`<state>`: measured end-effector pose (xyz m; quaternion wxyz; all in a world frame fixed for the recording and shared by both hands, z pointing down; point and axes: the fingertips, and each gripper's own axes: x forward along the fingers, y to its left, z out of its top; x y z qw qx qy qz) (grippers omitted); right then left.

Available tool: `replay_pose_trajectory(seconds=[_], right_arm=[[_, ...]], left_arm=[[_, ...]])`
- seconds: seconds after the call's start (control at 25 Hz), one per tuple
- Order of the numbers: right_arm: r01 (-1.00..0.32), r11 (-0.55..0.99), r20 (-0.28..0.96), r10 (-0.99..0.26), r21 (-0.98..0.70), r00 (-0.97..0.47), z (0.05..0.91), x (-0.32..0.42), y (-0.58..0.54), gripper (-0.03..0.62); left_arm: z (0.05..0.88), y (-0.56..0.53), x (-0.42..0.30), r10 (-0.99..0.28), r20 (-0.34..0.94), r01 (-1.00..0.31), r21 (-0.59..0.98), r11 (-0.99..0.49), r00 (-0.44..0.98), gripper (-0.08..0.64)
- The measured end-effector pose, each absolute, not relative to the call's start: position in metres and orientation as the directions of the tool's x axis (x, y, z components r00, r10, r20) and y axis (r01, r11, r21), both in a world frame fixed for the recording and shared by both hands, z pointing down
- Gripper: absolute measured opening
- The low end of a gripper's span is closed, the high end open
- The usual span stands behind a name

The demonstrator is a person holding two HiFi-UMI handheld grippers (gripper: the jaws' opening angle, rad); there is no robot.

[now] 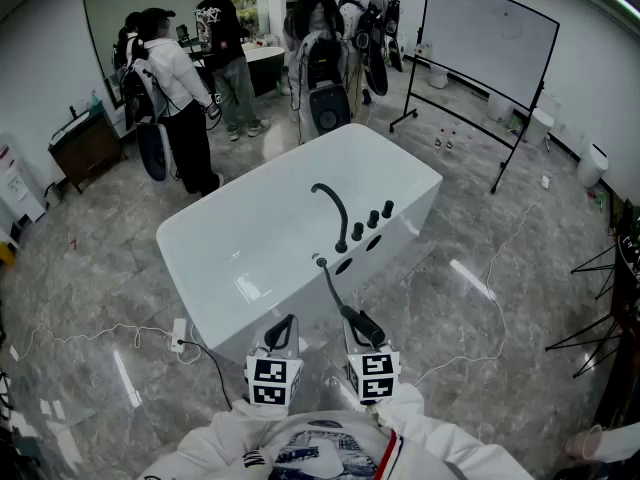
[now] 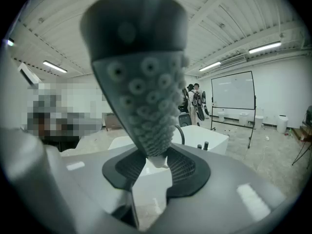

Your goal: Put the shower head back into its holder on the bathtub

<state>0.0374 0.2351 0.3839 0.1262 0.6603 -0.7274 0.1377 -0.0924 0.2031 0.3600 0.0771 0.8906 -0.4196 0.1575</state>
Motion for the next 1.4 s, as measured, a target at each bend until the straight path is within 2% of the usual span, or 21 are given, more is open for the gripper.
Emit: replay_pose_trajectory(seconds=[0.48, 0.8, 1.4], right_arm=[[-0.990, 0.130, 0.351, -0.926, -0.045, -0.137, 0.378, 0.048, 0.238, 0.138], [-0.985, 0.171, 0.293, -0.942, -0.009, -0.166, 0.360, 0.052, 0.223, 0.138], [-0.992, 0.121, 0.301, -0.946, -0.024, -0.123, 0.361, 0.056, 0.159, 0.138]], left_arm=[[0.364, 0.210, -0.080, -0.740, 0.360, -0.795, 0.007, -0.607, 0.568, 0.002], [0.378, 0.220, -0.076, -0.734, 0.392, -0.803, 0.017, -0.596, 0.554, 0.002], [0.391, 0.135, -0.068, -0.695, 0.417, -0.765, 0.003, -0.643, 0.586, 0.002]])
